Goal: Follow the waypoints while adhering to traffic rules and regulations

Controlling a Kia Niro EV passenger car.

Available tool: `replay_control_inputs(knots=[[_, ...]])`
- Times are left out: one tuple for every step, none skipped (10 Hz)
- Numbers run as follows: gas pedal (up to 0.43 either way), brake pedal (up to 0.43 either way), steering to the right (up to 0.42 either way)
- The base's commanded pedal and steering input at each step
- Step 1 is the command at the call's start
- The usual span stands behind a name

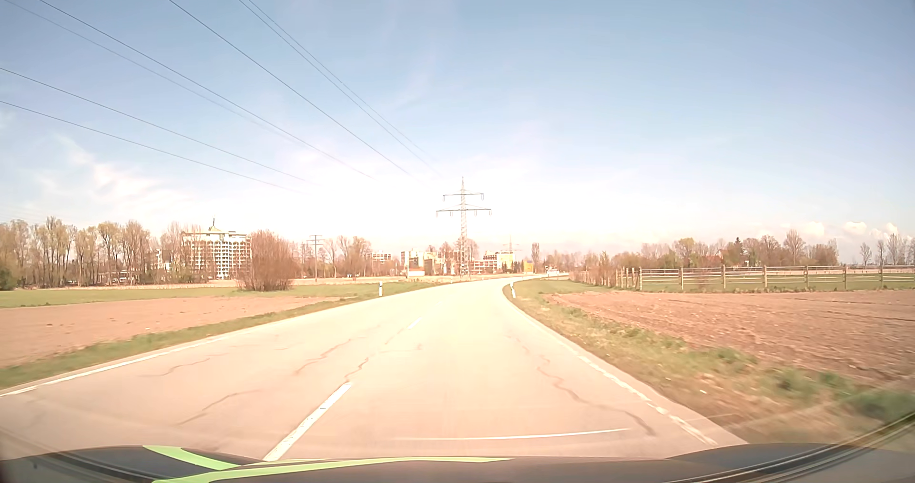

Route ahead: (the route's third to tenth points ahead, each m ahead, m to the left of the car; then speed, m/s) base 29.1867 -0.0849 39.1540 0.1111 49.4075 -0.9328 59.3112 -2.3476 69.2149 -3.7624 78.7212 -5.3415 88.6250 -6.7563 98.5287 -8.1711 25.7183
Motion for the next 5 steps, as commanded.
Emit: replay_control_inputs(knots=[[0.24, 0.0, 0.012], [0.24, 0.0, 0.012], [0.24, 0.0, 0.012], [0.24, 0.0, 0.012], [0.24, 0.0, 0.012]])
